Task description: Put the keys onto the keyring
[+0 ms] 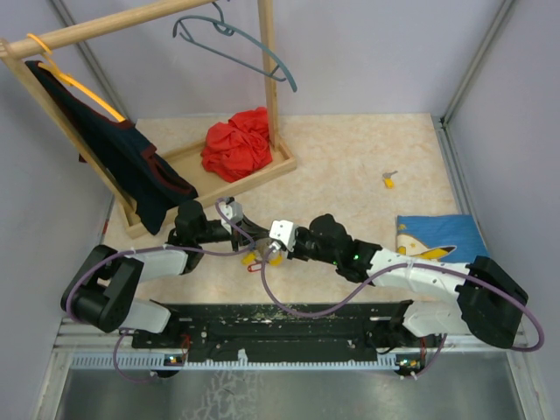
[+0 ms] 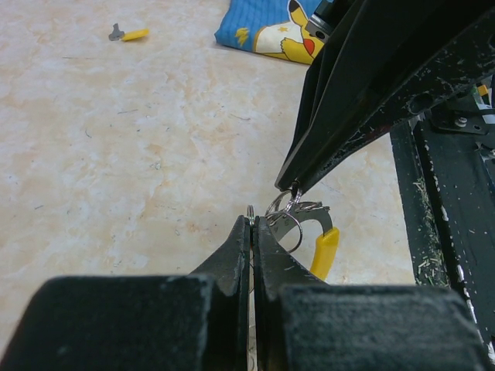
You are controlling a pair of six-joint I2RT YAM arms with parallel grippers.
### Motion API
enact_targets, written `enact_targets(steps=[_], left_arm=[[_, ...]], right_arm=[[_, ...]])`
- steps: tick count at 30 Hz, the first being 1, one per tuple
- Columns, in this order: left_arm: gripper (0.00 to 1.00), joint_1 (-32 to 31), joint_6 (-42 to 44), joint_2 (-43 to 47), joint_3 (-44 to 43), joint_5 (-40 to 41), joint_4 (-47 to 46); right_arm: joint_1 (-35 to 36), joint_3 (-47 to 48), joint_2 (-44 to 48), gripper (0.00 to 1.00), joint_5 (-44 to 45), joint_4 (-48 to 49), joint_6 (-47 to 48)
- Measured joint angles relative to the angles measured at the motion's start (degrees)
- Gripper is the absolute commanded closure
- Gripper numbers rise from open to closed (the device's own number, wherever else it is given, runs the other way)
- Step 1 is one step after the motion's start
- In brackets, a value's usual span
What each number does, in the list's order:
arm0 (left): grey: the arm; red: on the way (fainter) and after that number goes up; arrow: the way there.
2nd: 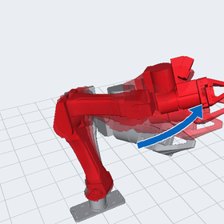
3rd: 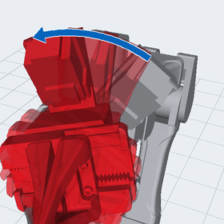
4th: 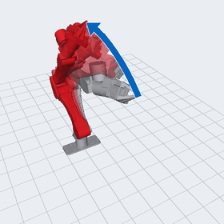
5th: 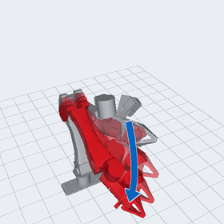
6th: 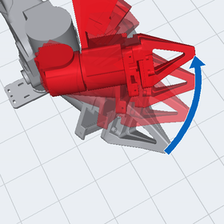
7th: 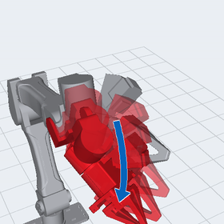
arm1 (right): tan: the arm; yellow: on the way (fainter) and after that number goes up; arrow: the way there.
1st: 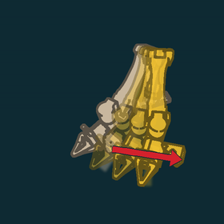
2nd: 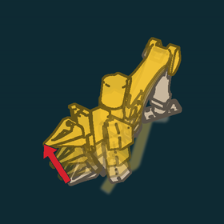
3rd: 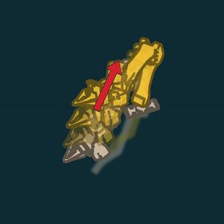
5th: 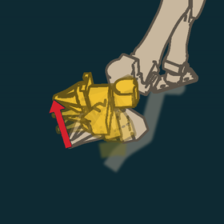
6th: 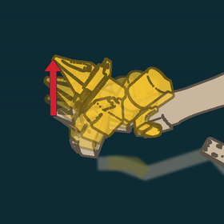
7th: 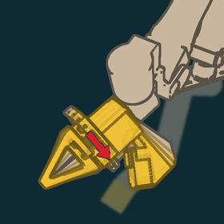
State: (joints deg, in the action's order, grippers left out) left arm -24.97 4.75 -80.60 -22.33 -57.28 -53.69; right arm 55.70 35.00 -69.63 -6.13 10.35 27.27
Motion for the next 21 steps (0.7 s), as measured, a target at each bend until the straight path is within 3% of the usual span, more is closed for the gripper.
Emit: enact_targets(steps=[5,14,19,21], left_arm=[[1.0,0.0,0.0,0.0,0.0,0.0,0.13],[0.99,0.0,-0.02,0.0,0.0,0.02,0.13],[0.78,0.0,-0.04,0.0,0.0,1.22,0.11],[0.6,0.0,-0.02,0.07,0.0,2.56,0.0]], right_arm=[[0.0,0.0,0.2,1.0,0.22,0.44,-0.07],[-0.02,0.0,0.42,1.0,-0.55,0.83,0.0],[-0.24,0.7,1.03,1.0,-0.66,-0.72,0.46],[-0.42,1.73,1.09,1.0,-0.63,-1.73,0.76]])
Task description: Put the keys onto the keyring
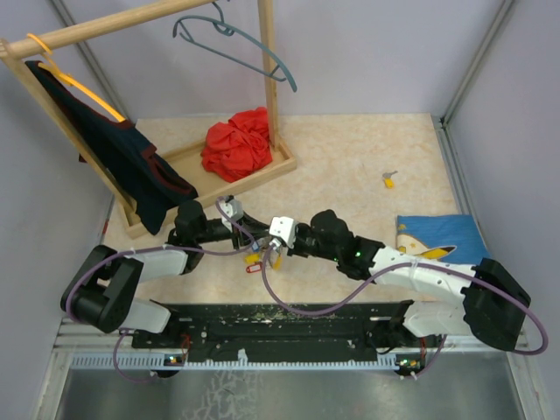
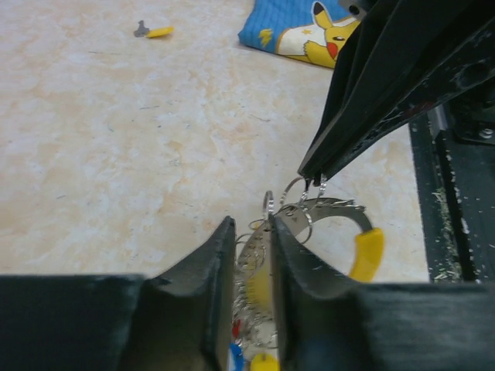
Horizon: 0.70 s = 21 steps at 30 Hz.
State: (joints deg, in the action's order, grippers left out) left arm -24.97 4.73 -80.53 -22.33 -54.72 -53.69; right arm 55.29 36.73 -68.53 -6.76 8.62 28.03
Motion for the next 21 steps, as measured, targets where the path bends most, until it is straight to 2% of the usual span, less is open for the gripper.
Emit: enact_targets(steps=[2,5,13,16,18,21], left_arm=[[0.45,0.0,-0.09,0.13,0.02,1.68,-0.11],[0.37,0.09,-0.26,0.94,0.55,4.26,-0.37],[0.38,1.03,-1.38,5.88,6.19,7.26,-6.38],[0.36,1.03,-2.62,5.68,6.88,5.42,-9.9],[0.31,1.03,-3.58,4.46,6.84,3.08,-13.11],[0.28,1.03,-4.87,1.14,6.54,-0.33,-16.13]], right_arm=[[-0.09,0.85,0.15,1.0,-0.07,-0.87,0.31],[-0.35,1.57,0.22,1.0,-0.5,-1.99,0.37],[-3.19,1.68,0.2,1.0,-2.71,-2.64,-2.29],[-4.11,2.01,-0.04,1.0,-3.26,-2.56,-3.82],[-4.2,2.08,-0.26,1.0,-3.56,-2.08,-4.79],[-4.2,2.08,-0.28,1.0,-4.17,-1.95,-5.81]])
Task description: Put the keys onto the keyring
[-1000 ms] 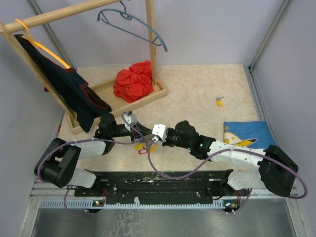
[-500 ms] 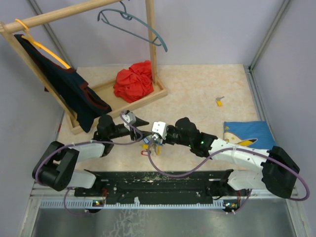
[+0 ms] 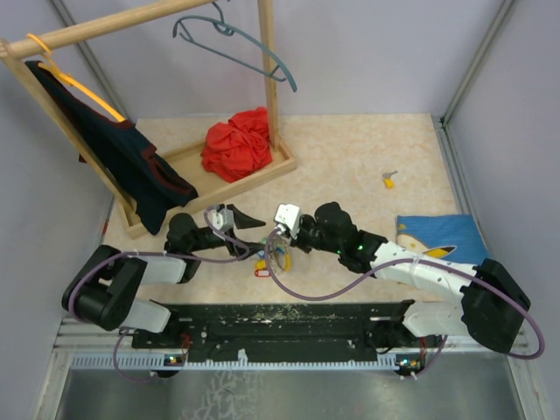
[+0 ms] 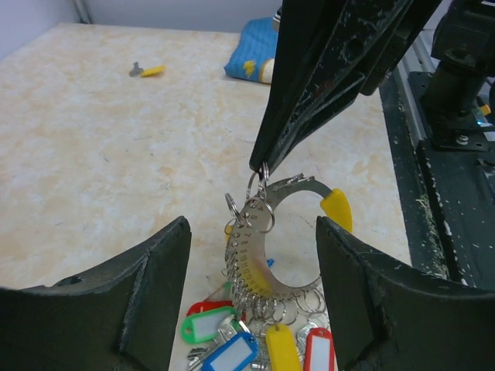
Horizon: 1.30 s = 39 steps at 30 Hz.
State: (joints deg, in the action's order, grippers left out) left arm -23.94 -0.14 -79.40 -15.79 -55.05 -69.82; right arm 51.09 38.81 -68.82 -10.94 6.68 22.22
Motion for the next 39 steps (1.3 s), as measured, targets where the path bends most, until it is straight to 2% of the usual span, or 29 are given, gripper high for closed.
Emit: enact_targets(steps=[5,14,18,26,34,39], left_arm=[[0.28,0.0,-2.01,-4.26,-0.79,-2.56,-2.19],[0.24,-0.92,-1.68,-5.64,-3.37,-2.47,0.09],[0.28,-1.81,-0.31,-5.84,-4.9,-0.31,3.93],[0.43,-1.55,-0.13,-5.81,-4.98,8.13,7.76],[0.42,0.63,-2.95,-5.14,-4.85,15.89,8.98],[0.42,0.85,-4.15,-3.74,-2.38,14.34,4.72]], right_arm=[[0.0,0.0,0.0,1.0,-0.7,0.17,-0.85],[0.0,0.0,0.0,1.0,-1.99,0.2,-1.42],[0.0,0.0,0.0,1.0,-2.78,0.22,-1.73],[0.0,-0.07,0.28,1.0,-3.45,0.22,-2.05],[0.0,-0.59,1.33,1.0,-3.91,1.16,-3.54],[0.0,-1.14,1.33,1.0,-2.84,3.65,-6.03]])
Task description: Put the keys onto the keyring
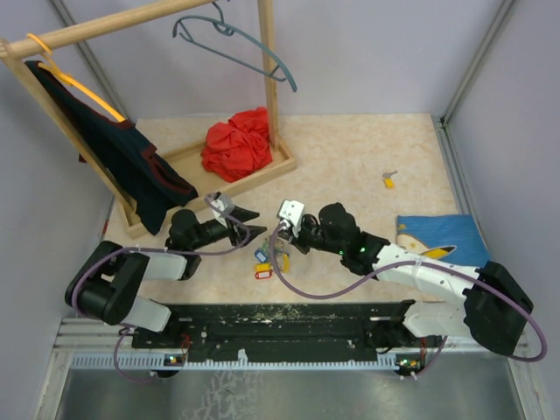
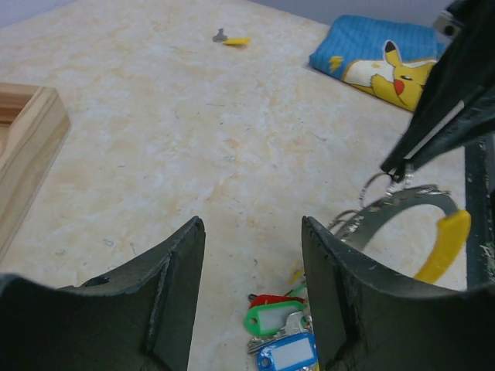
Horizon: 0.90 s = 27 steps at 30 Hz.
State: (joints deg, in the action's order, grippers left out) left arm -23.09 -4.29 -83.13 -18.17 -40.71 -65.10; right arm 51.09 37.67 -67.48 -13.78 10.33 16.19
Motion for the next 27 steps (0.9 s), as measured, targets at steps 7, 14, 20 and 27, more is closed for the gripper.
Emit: enact_targets(steps=[7,14,20,27], left_arm=[[0.55,0.0,-4.76,-1.99,2.95,-10.43,-16.24],[0.61,0.0,-11.06,-8.44,2.97,-18.69,-21.94],[0.53,-0.02,-12.61,-9.6,2.86,-19.71,-21.99],[0.52,-0.17,-11.1,-8.22,2.86,-16.68,-21.99]], right_arm=[[0.0,-1.44,-0.31,1.0,2.34,3.37,-3.89],[0.0,-2.1,-0.7,1.0,3.23,5.49,-5.99],[0.0,-2.16,-0.96,1.0,3.15,6.45,-6.38],[0.11,-2.16,-1.73,1.0,3.04,6.82,-6.36]])
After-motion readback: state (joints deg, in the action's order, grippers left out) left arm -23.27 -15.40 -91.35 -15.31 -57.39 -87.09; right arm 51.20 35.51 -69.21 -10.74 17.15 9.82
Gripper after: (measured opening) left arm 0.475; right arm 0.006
